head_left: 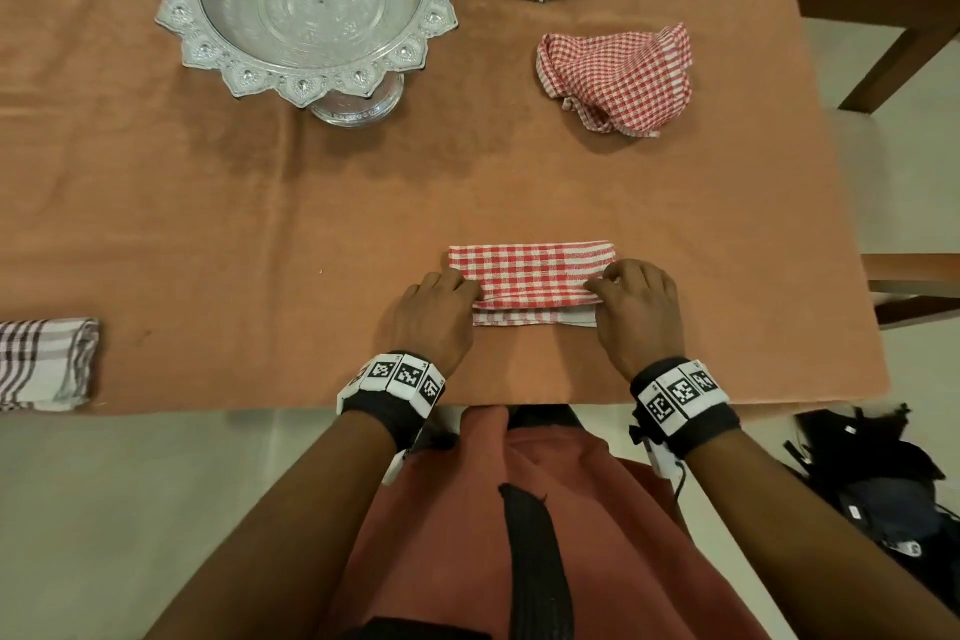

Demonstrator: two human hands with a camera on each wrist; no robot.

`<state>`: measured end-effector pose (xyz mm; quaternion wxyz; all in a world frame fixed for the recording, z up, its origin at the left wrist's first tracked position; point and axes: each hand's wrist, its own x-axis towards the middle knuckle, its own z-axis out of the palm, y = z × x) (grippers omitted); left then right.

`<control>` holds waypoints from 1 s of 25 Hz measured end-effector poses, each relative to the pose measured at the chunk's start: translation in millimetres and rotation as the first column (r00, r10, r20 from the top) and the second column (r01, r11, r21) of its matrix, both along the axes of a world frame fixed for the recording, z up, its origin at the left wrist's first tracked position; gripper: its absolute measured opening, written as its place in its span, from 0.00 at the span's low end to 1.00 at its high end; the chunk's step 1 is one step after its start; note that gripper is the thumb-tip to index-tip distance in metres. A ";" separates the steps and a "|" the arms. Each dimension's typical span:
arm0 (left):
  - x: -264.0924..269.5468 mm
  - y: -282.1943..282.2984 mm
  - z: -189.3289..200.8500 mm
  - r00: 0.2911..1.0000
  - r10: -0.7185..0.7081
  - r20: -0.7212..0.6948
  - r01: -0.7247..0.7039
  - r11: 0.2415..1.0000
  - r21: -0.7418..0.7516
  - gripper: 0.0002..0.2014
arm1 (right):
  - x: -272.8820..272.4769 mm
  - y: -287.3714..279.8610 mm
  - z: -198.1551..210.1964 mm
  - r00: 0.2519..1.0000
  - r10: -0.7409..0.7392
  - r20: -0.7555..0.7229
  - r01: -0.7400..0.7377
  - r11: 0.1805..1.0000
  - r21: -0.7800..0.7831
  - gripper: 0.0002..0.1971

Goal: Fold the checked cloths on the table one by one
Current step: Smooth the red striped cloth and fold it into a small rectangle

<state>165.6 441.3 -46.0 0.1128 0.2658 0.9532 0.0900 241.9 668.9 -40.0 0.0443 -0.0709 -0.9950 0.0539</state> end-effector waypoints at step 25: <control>-11.7 33.5 -18.6 0.964 -0.107 0.242 0.155 0.970 -0.188 0.41 | -64.1 -86.2 -24.8 0.925 0.172 0.338 0.005 0.886 -0.464 0.41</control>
